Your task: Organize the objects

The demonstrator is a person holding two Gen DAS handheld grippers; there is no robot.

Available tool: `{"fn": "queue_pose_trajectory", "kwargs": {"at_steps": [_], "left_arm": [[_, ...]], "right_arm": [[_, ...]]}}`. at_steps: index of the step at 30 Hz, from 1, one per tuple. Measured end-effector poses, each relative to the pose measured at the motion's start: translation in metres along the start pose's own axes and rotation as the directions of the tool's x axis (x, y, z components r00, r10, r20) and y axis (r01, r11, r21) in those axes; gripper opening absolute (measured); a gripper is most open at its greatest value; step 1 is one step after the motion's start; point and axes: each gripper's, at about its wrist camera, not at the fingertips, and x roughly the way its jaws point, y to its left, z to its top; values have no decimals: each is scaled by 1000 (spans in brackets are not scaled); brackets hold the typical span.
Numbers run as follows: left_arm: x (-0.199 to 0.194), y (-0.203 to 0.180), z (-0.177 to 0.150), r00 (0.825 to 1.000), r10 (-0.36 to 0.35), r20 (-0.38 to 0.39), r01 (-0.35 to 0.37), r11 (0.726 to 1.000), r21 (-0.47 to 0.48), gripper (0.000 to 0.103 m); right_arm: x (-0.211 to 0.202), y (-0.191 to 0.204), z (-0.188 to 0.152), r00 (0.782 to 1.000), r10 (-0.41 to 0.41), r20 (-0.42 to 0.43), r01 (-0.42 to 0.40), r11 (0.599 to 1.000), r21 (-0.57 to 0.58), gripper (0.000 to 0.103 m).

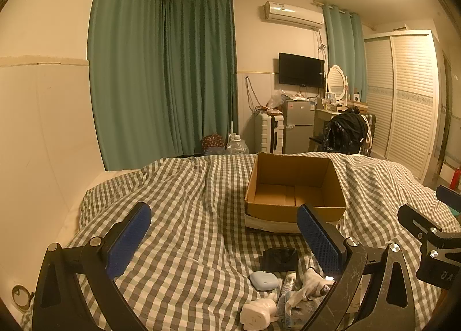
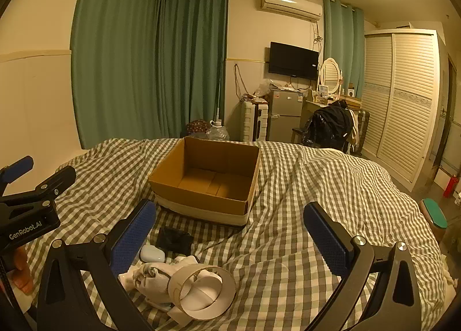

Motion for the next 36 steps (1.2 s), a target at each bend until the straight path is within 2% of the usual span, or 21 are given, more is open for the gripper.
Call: {"fn": "queue_pose_trajectory", "kwargs": {"at_steps": [36], "left_arm": [[-12, 0, 3, 1000, -18, 0, 18, 1000, -14, 103]], "right_arm": [[-23, 6, 8, 999, 39, 25, -38, 999, -17, 103]]}}
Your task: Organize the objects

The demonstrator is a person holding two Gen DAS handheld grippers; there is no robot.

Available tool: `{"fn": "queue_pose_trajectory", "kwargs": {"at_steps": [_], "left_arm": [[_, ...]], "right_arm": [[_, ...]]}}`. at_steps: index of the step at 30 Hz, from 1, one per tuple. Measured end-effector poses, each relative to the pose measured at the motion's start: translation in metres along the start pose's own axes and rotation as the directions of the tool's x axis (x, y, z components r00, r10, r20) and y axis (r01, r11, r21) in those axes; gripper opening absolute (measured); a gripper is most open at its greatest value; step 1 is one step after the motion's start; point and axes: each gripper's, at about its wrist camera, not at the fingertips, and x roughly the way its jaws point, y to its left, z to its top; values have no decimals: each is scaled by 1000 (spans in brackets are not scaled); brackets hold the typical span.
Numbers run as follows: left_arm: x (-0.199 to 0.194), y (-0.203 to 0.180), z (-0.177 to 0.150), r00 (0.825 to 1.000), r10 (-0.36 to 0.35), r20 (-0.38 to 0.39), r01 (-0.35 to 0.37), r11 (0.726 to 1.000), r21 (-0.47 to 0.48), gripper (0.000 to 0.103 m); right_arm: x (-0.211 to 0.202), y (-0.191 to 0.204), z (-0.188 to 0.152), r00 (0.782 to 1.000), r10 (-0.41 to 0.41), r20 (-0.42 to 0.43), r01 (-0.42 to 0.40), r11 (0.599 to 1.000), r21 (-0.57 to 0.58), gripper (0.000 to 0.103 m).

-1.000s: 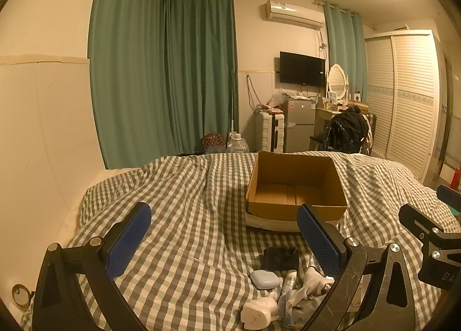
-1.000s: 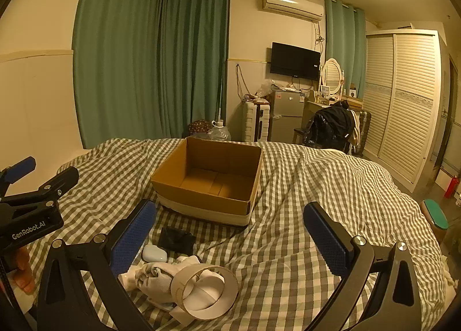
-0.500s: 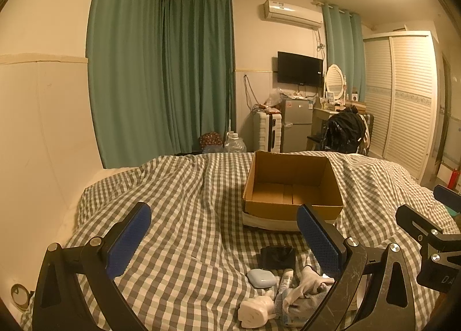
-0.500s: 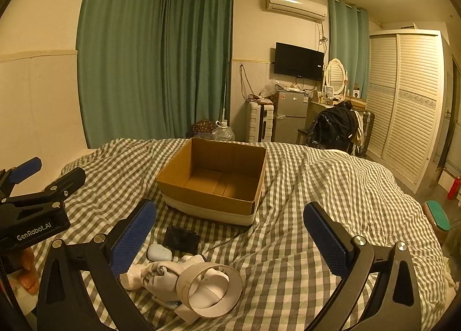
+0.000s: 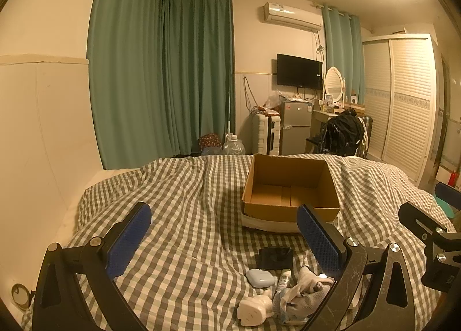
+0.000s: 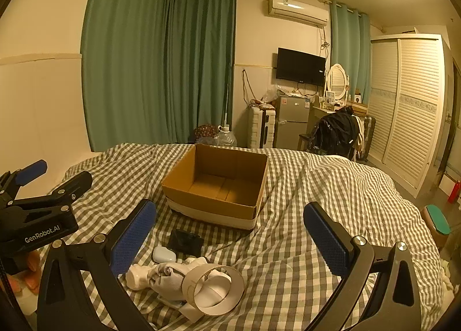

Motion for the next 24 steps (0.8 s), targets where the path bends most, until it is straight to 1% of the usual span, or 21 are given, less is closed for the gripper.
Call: {"fn": "queue_pose_trajectory", "kwargs": {"at_steps": [11, 14, 16, 18, 20, 21, 23, 24], "left_arm": [[4, -2, -5, 999, -28, -19, 28, 1000, 6, 103], [11, -4, -10, 998, -43, -52, 43, 999, 10, 103], [23, -4, -20, 992, -50, -115, 52, 999, 12, 103], [36, -4, -31, 982, -61, -180, 62, 998, 4, 102], [49, -6, -44, 966, -74, -246, 75, 997, -6, 102], [57, -7, -54, 955, -79, -286, 82, 997, -2, 101], [65, -11, -66, 943, -73, -326, 83, 996, 17, 99], [70, -14, -75, 933, -60, -356, 78, 996, 39, 98]], "right_arm": [[3, 2, 0, 1000, 1, -16, -1, 1000, -5, 103], [8, 2, -2, 1000, 1, -31, -2, 1000, -9, 103], [14, -1, -7, 998, 4, -60, -4, 1000, -6, 103], [25, -3, -15, 994, 9, -110, -9, 1000, 0, 103], [39, -4, -25, 985, 15, -169, -14, 1000, 6, 103], [44, -3, -32, 981, 18, -193, -17, 1000, 6, 103], [59, -3, -45, 969, 15, -247, -17, 1000, -4, 103], [64, -3, -50, 963, 15, -268, -19, 1000, -9, 103]]}}
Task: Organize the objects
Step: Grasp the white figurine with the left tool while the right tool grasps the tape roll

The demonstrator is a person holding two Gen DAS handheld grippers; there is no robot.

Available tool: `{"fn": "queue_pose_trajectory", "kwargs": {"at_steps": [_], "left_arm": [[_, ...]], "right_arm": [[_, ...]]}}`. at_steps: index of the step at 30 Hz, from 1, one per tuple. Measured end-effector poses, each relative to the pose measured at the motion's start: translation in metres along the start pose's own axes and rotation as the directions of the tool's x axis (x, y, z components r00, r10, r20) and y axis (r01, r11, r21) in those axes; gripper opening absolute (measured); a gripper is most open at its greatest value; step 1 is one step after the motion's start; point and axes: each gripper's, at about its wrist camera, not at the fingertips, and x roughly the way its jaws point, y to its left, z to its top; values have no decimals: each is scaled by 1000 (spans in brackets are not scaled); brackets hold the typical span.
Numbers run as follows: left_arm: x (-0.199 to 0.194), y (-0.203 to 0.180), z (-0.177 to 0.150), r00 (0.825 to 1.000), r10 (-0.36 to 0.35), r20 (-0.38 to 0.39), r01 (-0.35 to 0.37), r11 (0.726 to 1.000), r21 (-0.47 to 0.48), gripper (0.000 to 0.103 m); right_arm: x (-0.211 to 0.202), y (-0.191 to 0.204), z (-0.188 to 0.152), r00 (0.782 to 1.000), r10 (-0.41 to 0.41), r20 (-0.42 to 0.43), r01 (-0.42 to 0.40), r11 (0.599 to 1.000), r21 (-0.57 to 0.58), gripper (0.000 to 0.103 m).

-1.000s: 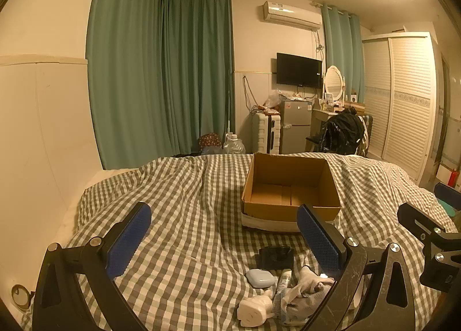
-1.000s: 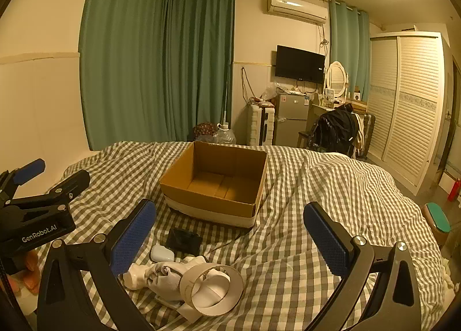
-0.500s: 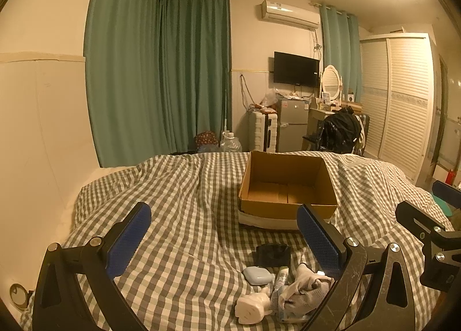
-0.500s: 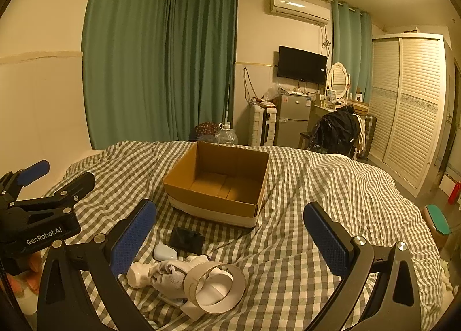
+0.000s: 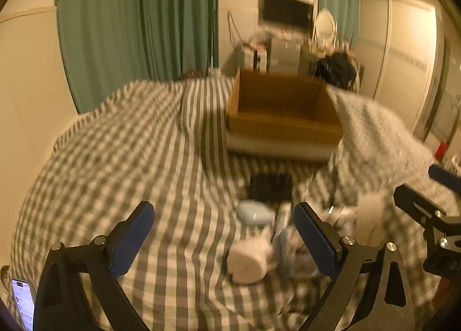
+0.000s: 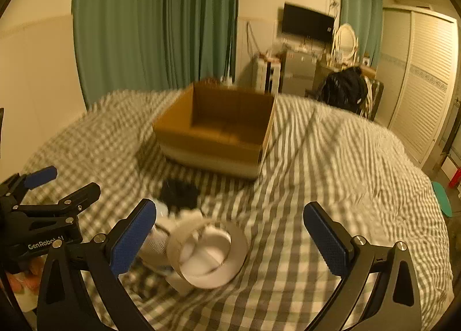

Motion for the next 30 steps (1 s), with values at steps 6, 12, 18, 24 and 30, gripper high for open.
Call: {"fn": "queue_pose_trajectory", "kwargs": {"at_steps": [6, 12, 18, 24, 30], "left_arm": [[32, -7, -31, 991, 10, -131, -4, 999, 47, 93], [54, -14, -35, 978, -4, -209, 20, 997, 78, 86], [74, -20, -39, 964, -54, -259, 78, 994, 82, 75], [77, -19, -39, 947, -163, -278, 177, 984, 25, 49], [63, -21, -37, 958, -141, -250, 155, 987, 37, 47]], "right_arm": [[32, 6, -18, 992, 45, -118, -48, 999, -22, 102], [60, 1, -29, 974, 109, -198, -108, 994, 12, 102], [79, -2, -26, 948, 199, -247, -188, 980, 66, 102], [81, 4, -26, 931, 256, -260, -247, 967, 68, 88], [66, 6, -23, 947, 215, -237, -209, 977, 49, 88]]}}
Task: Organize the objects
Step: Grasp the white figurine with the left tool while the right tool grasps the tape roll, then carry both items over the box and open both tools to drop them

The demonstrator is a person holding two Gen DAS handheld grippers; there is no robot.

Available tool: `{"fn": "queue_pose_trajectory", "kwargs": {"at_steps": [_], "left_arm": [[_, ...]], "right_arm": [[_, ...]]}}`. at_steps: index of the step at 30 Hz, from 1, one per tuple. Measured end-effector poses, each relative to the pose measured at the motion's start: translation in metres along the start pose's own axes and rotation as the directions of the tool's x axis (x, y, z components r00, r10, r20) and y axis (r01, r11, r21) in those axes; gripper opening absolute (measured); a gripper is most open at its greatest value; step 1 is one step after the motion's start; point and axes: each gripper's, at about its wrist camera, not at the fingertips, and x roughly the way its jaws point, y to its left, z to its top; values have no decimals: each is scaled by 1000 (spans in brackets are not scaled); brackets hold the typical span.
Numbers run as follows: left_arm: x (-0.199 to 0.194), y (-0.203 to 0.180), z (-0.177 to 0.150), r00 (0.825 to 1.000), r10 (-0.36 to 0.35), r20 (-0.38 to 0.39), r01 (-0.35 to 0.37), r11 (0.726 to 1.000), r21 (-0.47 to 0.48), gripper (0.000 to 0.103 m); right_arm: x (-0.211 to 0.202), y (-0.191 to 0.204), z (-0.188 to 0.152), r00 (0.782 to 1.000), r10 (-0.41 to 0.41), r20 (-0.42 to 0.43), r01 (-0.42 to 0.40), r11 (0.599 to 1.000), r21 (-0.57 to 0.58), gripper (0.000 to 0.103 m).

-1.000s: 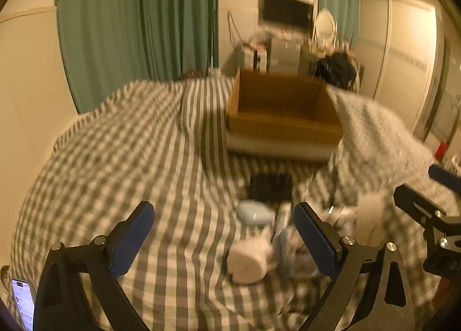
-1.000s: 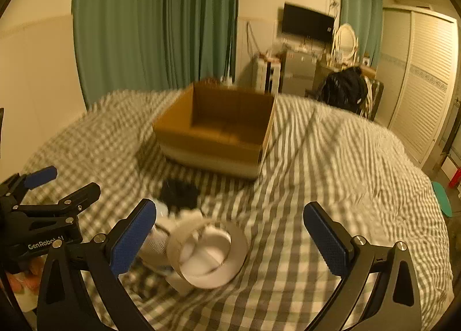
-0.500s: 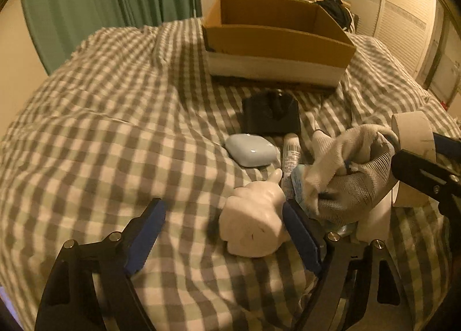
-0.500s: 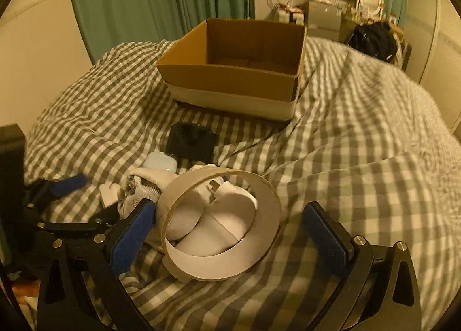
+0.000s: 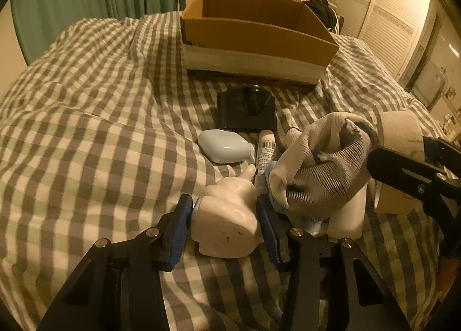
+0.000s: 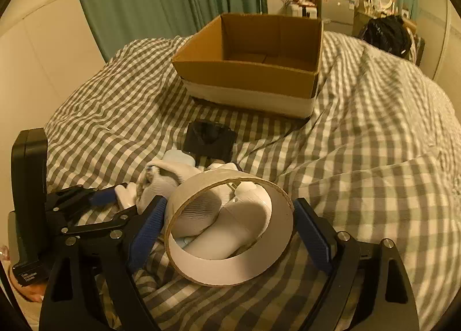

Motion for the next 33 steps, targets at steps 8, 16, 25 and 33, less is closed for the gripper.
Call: {"fn": "queue_pose_trajectory", "kwargs": {"at_steps": [8, 16, 25, 33], "left_arm": [[-35, -4, 4, 997, 28, 76, -29, 999, 15, 47], [-90, -7, 45, 979, 43, 199, -53, 997, 47, 47], [-121, -7, 140, 948, 26, 318, -50, 997, 66, 47], [-90, -11, 238, 932, 22, 362, -61, 993, 96, 47]], "right_arm": [[-48, 9, 10, 993, -55, 99, 59, 998, -31, 88], [-99, 15, 42, 974, -94, 208, 108, 993, -57, 88], [-129, 11, 131, 932, -142, 333, 180, 980, -86, 88], [-98, -9, 216, 926, -112, 361, 147, 986, -72, 88]]}}
